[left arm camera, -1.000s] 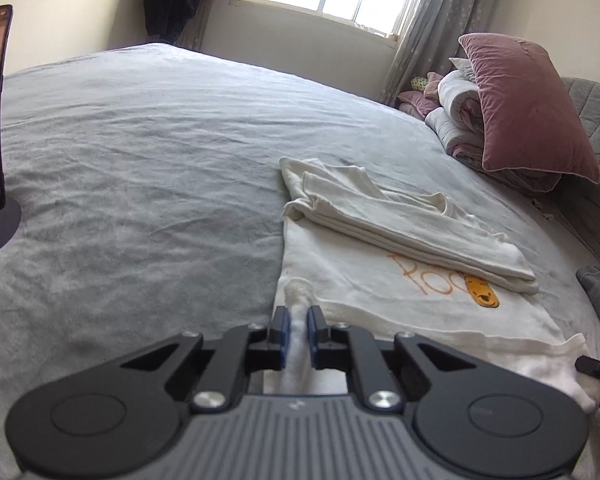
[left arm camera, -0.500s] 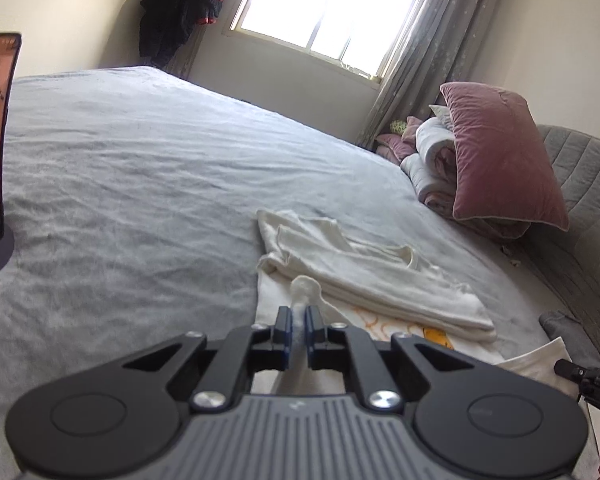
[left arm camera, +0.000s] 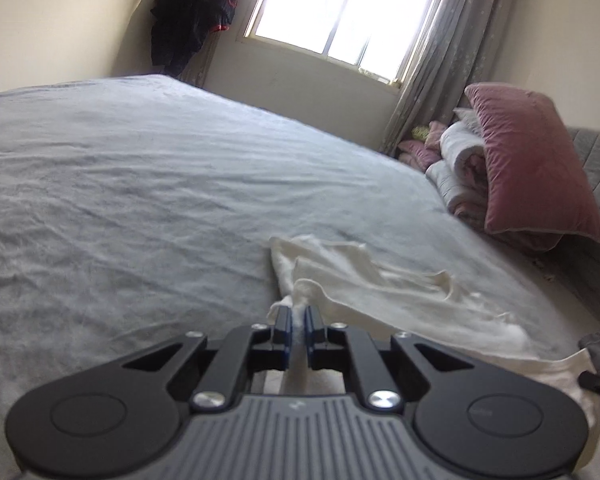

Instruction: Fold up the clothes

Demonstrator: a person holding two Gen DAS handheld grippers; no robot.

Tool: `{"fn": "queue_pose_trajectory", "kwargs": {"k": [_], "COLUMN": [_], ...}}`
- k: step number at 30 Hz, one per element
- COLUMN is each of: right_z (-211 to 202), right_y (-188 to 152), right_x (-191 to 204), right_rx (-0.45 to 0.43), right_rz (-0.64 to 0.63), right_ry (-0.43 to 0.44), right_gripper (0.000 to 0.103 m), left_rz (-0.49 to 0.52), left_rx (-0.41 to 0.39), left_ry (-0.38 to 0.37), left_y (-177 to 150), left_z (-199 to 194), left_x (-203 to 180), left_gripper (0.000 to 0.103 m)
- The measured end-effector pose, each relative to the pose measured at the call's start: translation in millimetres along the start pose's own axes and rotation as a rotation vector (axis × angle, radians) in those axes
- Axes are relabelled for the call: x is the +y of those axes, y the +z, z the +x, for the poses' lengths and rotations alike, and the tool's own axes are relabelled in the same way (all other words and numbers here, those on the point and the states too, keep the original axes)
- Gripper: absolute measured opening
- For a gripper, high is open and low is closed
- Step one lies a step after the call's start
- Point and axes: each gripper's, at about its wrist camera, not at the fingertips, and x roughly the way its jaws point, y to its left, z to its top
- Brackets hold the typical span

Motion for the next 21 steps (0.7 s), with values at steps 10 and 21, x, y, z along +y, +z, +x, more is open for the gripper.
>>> {"fn": "queue_pose_trajectory", "kwargs": {"k": [10, 21], "right_z": [19, 13], "right_y": [-25, -34], "right_x": [-1, 45], "right_rx": [0.056, 0.008], "right_rz": [-0.100, -0.340], "right_ry": [-0.107, -0.076], "right_gripper": [0.020, 0.041], "left_rz": [0.057, 0.211], "left_rx": [0.043, 0.022], "left_ry": [0.083, -0.030], "left_y": [-14, -18], "left_z": [18, 11], "left_x": [5, -25], "left_gripper": [0.030, 0.045]}}
